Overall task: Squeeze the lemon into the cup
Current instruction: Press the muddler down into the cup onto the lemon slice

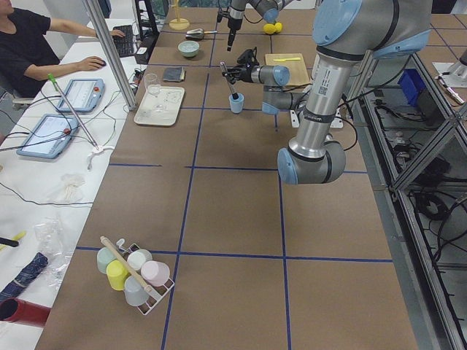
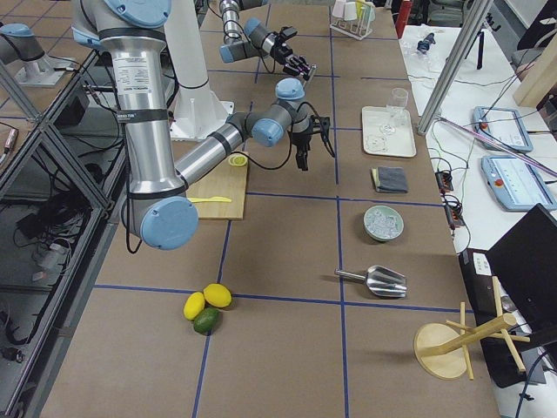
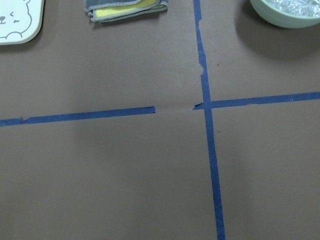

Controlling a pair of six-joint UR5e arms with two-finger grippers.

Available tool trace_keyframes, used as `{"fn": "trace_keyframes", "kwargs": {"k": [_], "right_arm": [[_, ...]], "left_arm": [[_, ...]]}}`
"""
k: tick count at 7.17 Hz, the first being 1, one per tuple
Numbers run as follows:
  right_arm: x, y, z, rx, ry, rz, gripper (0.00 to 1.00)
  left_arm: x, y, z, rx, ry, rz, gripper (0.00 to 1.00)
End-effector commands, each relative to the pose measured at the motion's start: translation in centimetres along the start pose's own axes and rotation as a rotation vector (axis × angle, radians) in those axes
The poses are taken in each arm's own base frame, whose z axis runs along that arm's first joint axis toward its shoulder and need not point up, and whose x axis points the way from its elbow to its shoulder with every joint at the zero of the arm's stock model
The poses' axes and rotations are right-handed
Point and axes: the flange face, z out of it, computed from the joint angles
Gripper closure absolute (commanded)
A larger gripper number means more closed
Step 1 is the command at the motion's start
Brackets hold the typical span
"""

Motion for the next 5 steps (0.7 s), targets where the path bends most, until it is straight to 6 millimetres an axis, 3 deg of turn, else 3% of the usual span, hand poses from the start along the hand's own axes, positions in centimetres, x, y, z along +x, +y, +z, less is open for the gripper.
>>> {"fn": "trace_keyframes", "kwargs": {"k": [1,5], "right_arm": [[0.1,0.0,0.0,-0.002,0.000,0.001,0.00],[0.0,0.1,0.0,-0.003,-0.001,-0.001,0.00]], "left_arm": [[0.1,0.9,0.4,-0.013,-0.006,0.006,1.00],[0.4,2.3,1.6,-0.030,-0.014,0.016,1.00]]}}
